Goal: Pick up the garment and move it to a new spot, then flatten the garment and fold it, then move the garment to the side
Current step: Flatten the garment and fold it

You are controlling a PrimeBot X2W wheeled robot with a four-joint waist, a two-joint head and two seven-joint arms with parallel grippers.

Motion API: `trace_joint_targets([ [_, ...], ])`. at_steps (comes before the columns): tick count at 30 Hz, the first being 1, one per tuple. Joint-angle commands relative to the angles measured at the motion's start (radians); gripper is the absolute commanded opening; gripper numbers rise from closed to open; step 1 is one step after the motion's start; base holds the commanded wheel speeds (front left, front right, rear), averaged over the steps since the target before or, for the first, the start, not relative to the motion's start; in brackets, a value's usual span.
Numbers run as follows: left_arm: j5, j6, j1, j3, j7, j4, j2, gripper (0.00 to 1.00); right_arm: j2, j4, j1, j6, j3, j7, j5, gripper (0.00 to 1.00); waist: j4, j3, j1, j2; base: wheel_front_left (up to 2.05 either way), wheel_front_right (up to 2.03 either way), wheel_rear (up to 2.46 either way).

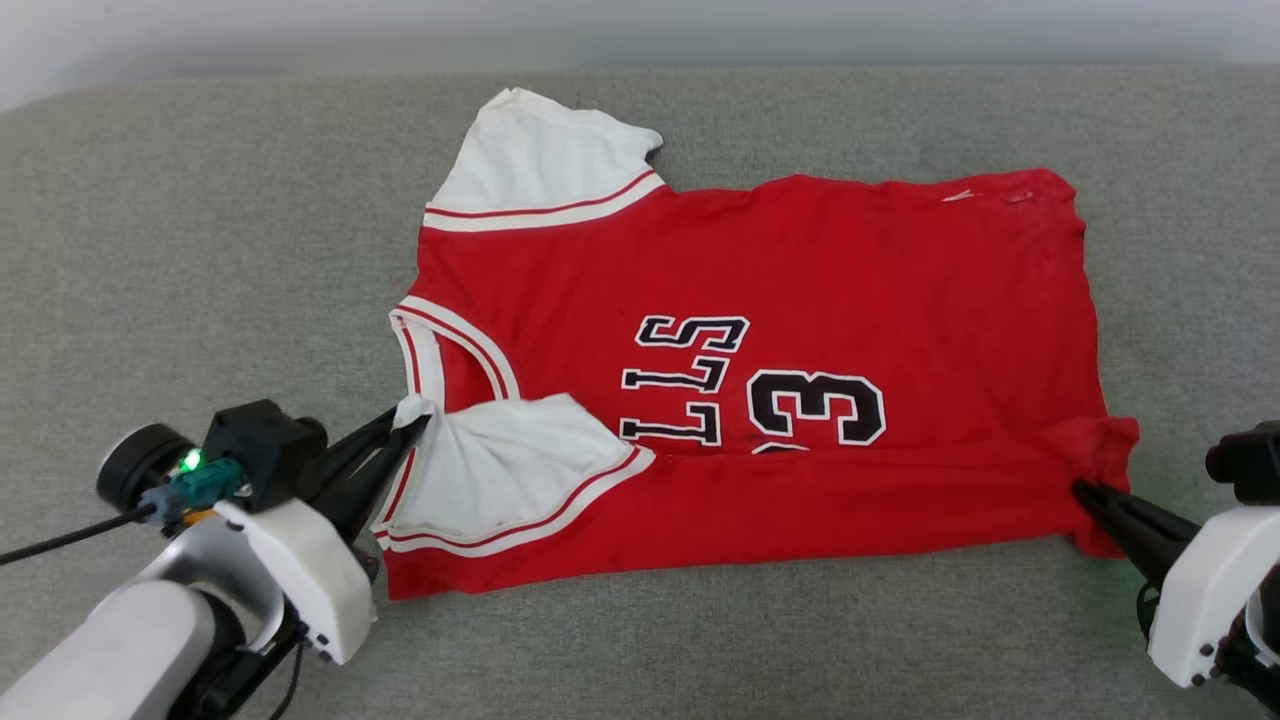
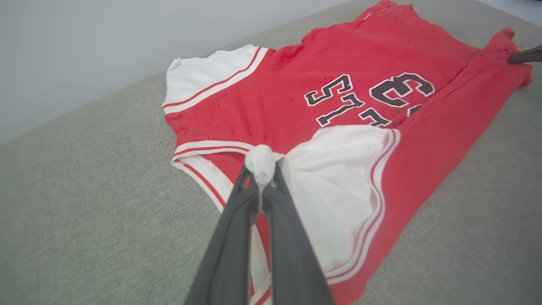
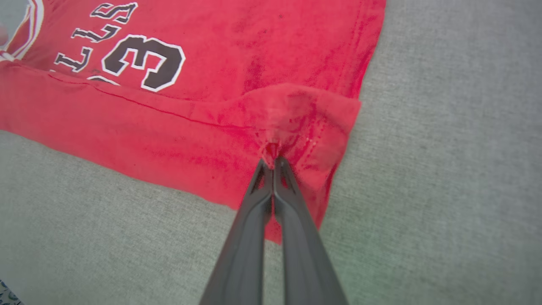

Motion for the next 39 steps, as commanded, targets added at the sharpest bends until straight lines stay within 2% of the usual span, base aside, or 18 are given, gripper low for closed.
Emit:
trace_joint_targets([
  [1, 0.001, -0.008, -0.025, -0.009, -0.003, 0.019, -0.02, 0.0, 0.001, 0.005, -0.026, 0.0, 0.006, 0.011, -0.016, 0.0, -0.001, 0.017, -0.0002, -0.0001, 0.0, 0.0, 0.0],
  [11, 0.05, -0.03, -0.118, -0.045, -0.051, 0.211, -0.104, 0.0, 0.029, 0.052, -0.101, 0.0, 0.033, 0.048, -0.037, 0.0, 0.008, 0.045, -0.0002, -0.0001, 0.0, 0.0, 0.0],
  [12, 0.047, -0.029, -0.12, -0.046, -0.051, 0.231, -0.11, 0.33, 0.031, 0.062, -0.105, 0.0, 0.035, 0.053, -0.039, 0.15, 0.008, 0.042, -0.0002, -0.0001, 0.0, 0.0, 0.0],
  [13, 0.045, -0.026, -0.12, -0.048, -0.05, 0.249, -0.115, 0.91, 0.032, 0.071, -0.111, 0.0, 0.035, 0.054, -0.043, 1.0, 0.009, 0.039, -0.0002, -0.0001, 0.0, 0.0, 0.0],
  [14, 0.028, -0.023, -0.114, -0.049, -0.037, 0.268, -0.123, 1.0, 0.035, 0.079, -0.117, 0.0, 0.037, 0.056, -0.046, 1.0, 0.01, 0.034, -0.0002, -0.0001, 0.0, 0.0, 0.0],
  [20, 0.005, 0.004, -0.084, -0.049, -0.026, 0.298, -0.144, 1.0, 0.045, 0.093, -0.119, 0.0, 0.039, 0.076, -0.057, 1.0, 0.019, -0.016, -0.0002, -0.0001, 0.0, 0.0, 0.0],
  [26, -0.052, 0.068, 0.001, -0.026, -0.01, 0.23, -0.143, 1.0, 0.05, 0.053, -0.073, 0.0, 0.001, 0.113, -0.085, 1.0, 0.026, -0.071, -0.0002, -0.0001, 0.0, 0.0, 0.0],
  [33, -0.096, 0.164, 0.107, -0.016, 0.062, 0.097, -0.105, 1.0, 0.098, -0.059, -0.002, 0.0, -0.094, 0.154, -0.153, 1.0, 0.021, -0.082, -0.0002, -0.0001, 0.0, 0.0, 0.0],
  [34, -0.096, 0.164, 0.107, -0.016, 0.062, 0.097, -0.105, 1.0, 0.098, -0.059, -0.002, 0.0, -0.094, 0.154, -0.153, 1.0, 0.021, -0.082, -0.0002, -0.0001, 0.0, 0.0, 0.0],
  [39, -0.126, 0.22, 0.154, -0.023, 0.148, 0.062, -0.075, 1.0, 0.142, -0.153, 0.025, 0.0, -0.152, 0.172, -0.202, 1.0, -0.001, -0.048, -0.0002, -0.0001, 0.0, 0.0, 0.0],
])
